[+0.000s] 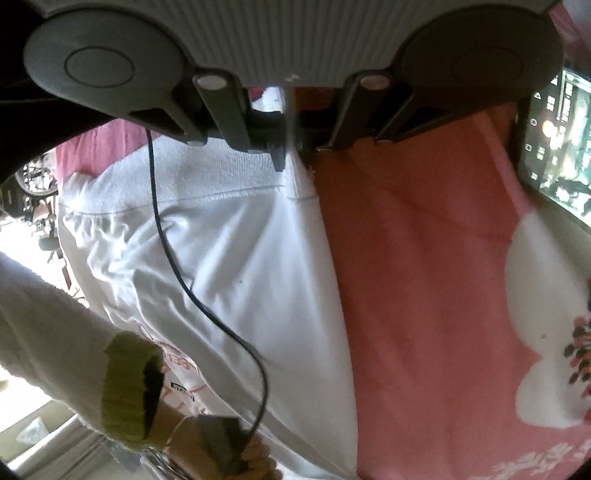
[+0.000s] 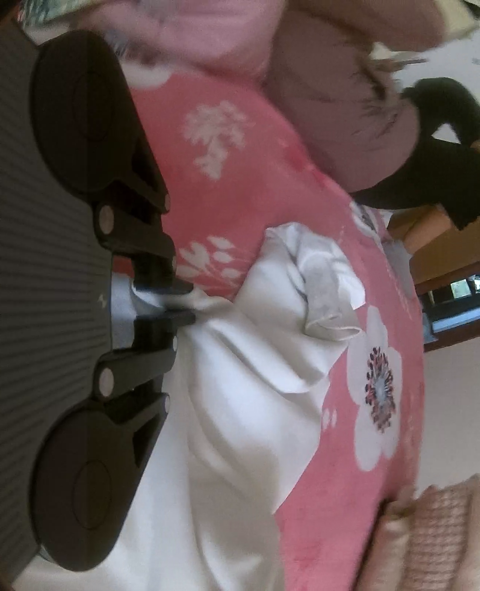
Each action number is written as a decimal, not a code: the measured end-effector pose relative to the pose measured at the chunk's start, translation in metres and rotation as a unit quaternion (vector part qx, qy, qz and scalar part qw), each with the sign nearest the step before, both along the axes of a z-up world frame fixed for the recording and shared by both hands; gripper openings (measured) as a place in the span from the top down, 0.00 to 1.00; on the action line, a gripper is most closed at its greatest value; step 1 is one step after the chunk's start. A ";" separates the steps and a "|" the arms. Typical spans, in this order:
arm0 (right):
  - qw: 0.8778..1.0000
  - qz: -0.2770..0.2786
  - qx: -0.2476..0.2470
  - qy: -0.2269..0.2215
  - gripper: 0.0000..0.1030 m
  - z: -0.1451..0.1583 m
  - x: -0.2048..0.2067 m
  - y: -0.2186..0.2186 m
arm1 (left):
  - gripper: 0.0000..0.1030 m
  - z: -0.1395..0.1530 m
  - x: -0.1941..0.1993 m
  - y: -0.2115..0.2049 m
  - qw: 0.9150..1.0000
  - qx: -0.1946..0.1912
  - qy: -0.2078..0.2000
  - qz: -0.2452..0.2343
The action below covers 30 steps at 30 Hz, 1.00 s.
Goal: Fold clothes
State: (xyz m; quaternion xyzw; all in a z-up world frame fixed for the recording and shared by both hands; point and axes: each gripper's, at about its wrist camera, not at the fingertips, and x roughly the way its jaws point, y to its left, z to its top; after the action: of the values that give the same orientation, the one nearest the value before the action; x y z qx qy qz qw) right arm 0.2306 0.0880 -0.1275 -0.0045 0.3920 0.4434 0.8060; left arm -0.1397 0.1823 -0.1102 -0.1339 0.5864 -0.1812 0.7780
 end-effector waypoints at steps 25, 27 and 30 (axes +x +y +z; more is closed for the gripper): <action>0.958 -0.270 0.100 0.006 0.58 0.099 -0.108 -0.355 | 0.75 0.040 0.019 0.000 0.990 0.111 0.007 -0.085; 0.936 -0.333 0.115 0.005 0.57 0.108 -0.128 -0.404 | 0.75 0.048 0.029 0.010 0.991 0.113 -0.007 -0.075; 0.897 -0.414 0.150 0.042 0.55 0.093 -0.155 -0.461 | 0.75 0.054 0.055 0.006 0.993 0.099 -0.026 -0.057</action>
State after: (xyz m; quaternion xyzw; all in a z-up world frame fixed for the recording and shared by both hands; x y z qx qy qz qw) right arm 0.0752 -0.3729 -0.0345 0.2977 0.3205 0.1228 0.8908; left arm -0.0846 0.1880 -0.0562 -0.0179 0.5880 -0.1694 0.7907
